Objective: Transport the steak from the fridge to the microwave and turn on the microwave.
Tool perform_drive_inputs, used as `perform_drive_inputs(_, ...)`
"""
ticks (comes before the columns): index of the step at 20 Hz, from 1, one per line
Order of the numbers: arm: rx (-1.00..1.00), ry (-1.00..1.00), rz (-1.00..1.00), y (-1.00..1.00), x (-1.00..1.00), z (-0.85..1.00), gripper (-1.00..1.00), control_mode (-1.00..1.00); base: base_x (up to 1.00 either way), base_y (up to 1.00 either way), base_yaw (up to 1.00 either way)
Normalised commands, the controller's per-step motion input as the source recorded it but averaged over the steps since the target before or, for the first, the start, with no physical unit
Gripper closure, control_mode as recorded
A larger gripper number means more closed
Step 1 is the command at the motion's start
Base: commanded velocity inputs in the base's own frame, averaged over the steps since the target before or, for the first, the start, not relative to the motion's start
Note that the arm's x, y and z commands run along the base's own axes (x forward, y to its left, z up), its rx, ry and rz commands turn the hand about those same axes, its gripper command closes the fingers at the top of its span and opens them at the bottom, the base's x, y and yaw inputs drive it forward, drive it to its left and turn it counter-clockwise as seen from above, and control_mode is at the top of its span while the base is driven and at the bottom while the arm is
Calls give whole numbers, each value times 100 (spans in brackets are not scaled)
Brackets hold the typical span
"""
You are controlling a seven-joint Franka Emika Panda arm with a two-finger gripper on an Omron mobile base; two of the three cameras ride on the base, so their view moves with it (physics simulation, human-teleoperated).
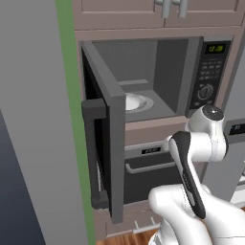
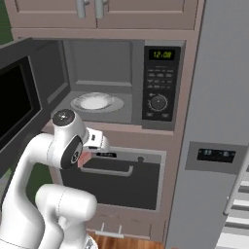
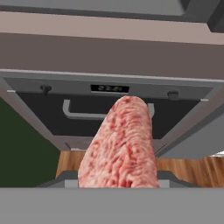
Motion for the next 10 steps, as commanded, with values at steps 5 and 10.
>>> perform_drive_inputs(5, 0, 0, 0, 0, 0, 0, 100, -100, 0, 0, 0)
perform_drive_inputs(10, 0, 0, 0, 0, 0, 0, 100, -100, 0, 0, 0)
